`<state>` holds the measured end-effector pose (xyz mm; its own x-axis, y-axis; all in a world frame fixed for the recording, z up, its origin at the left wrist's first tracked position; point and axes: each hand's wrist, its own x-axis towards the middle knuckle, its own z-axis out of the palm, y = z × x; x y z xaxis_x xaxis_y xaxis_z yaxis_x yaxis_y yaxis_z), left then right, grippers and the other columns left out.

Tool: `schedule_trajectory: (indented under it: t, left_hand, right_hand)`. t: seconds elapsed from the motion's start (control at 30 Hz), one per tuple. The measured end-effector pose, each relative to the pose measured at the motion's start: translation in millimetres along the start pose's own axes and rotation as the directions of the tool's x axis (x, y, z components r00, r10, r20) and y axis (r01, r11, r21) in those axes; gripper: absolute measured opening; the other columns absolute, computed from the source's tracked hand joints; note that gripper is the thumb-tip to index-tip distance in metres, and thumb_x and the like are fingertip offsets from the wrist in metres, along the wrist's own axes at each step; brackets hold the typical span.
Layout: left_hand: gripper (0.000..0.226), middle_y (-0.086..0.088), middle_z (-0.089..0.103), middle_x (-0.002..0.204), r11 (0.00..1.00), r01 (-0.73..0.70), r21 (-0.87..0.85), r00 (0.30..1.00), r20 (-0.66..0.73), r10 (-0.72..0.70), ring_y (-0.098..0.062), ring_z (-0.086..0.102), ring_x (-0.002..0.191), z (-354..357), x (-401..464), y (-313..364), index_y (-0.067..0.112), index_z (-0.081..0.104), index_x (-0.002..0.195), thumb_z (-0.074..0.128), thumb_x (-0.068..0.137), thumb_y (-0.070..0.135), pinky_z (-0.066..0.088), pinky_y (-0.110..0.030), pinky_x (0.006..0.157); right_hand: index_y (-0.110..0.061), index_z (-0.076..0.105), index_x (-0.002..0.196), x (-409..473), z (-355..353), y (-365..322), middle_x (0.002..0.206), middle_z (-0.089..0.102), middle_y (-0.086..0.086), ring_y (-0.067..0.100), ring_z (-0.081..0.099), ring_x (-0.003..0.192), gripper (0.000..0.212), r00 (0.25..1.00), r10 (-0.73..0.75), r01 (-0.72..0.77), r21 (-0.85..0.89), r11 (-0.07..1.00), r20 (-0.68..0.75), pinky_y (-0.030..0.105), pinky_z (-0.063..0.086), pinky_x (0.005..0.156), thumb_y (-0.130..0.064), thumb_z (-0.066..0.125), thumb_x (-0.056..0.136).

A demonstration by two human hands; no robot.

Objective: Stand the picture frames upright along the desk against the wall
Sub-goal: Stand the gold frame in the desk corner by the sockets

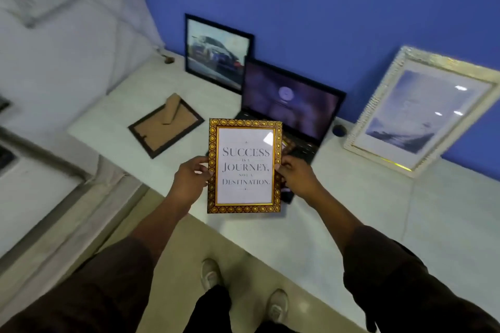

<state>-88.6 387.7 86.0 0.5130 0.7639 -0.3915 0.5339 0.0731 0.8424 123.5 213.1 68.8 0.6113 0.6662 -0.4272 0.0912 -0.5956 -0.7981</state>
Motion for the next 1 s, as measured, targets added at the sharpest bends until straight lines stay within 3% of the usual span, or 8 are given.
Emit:
schedule_trajectory:
  t: [0.1, 0.2, 0.3, 0.57, 0.7, 0.87, 1.0]
  left_hand:
    - [0.027, -0.003, 0.068, 0.09, 1.0, -0.02, 0.016, 0.988, -0.153, 0.023, -0.025, 0.069, 0.086, -53.2, 4.9, -4.1, 0.026, 0.071, 0.114, 0.063, 0.092, 0.012, 0.056, -0.046, 0.086]
    - [0.027, -0.002, 0.066, 0.089, 0.998, -0.068, 0.017, 0.97, -0.235, 0.07, -0.02, 0.067, 0.079, -102.1, 14.6, -7.6, 0.021, 0.072, 0.114, 0.066, 0.09, 0.009, 0.056, -0.041, 0.082]
    - [0.024, -0.003, 0.067, 0.087, 0.996, -0.087, -0.004, 0.951, -0.298, 0.082, -0.015, 0.065, 0.074, -162.1, 32.4, -12.2, 0.024, 0.071, 0.105, 0.066, 0.091, 0.005, 0.052, -0.029, 0.074]
    - [0.022, -0.002, 0.074, 0.087, 0.996, -0.086, -0.018, 0.938, -0.339, 0.074, -0.017, 0.073, 0.076, -301.9, 100.4, -17.1, 0.017, 0.074, 0.109, 0.069, 0.089, 0.009, 0.06, -0.038, 0.085]
    - [0.019, -0.002, 0.075, 0.086, 0.996, -0.091, 0.005, 0.931, -0.356, 0.086, -0.015, 0.074, 0.076, -343.1, 133.2, -15.6, 0.018, 0.075, 0.104, 0.069, 0.089, 0.009, 0.06, -0.035, 0.082]
    - [0.018, 0.0, 0.075, 0.083, 0.996, -0.081, 0.028, 0.925, -0.371, 0.086, -0.007, 0.073, 0.073, -374.5, 183.6, -7.0, 0.015, 0.076, 0.101, 0.068, 0.088, 0.005, 0.058, -0.027, 0.076]
    - [0.014, -0.003, 0.075, 0.083, 0.995, -0.063, 0.073, 0.923, -0.376, 0.086, -0.016, 0.074, 0.078, -388.6, 230.5, -2.3, 0.012, 0.078, 0.094, 0.069, 0.086, 0.004, 0.058, -0.031, 0.08]
  right_hand:
    - [-0.015, 0.067, 0.1, 26.4, 35.3, -49.9, 0.083, 0.066, -0.004, 0.015, 0.063, 0.075, 0.012, 0.992, -0.114, 0.117, -0.062, 0.991, 0.054, 0.035, 0.052, 0.076, -0.025, 0.059, 0.099]
    - [-0.011, 0.069, 0.105, 53.8, 71.2, -95.1, 0.096, 0.072, 0.004, 0.026, 0.069, 0.091, 0.018, 0.982, -0.166, 0.175, -0.094, 0.98, 0.093, 0.046, 0.057, 0.084, -0.026, 0.061, 0.098]
    - [-0.017, 0.069, 0.102, 84.6, 120.4, -145.2, 0.096, 0.075, 0.004, 0.024, 0.071, 0.092, 0.016, 0.971, -0.199, 0.215, -0.119, 0.969, 0.133, 0.049, 0.058, 0.088, -0.029, 0.061, 0.097]
    - [-0.02, 0.069, 0.101, 149.9, 214.0, -271.8, 0.095, 0.073, 0.004, 0.025, 0.071, 0.086, 0.018, 0.947, -0.3, 0.32, -0.238, 0.917, 0.118, 0.044, 0.059, 0.082, -0.035, 0.062, 0.096]
    - [-0.018, 0.071, 0.104, 175.6, 241.5, -310.9, 0.102, 0.072, 0.003, 0.022, 0.065, 0.095, 0.018, 0.933, -0.337, 0.358, -0.265, 0.895, 0.122, 0.037, 0.052, 0.086, -0.031, 0.061, 0.097]
    - [-0.023, 0.07, 0.095, 224.7, 263.4, -346.1, 0.096, 0.073, 0.002, 0.022, 0.067, 0.093, 0.014, 0.926, -0.353, 0.376, -0.286, 0.881, 0.13, 0.04, 0.056, 0.085, -0.033, 0.061, 0.096]
    - [-0.025, 0.071, 0.094, 281.9, 276.2, -365.3, 0.092, 0.072, 0.003, 0.023, 0.069, 0.09, 0.018, 0.915, -0.372, 0.402, -0.29, 0.868, 0.155, 0.048, 0.057, 0.085, -0.039, 0.06, 0.09]
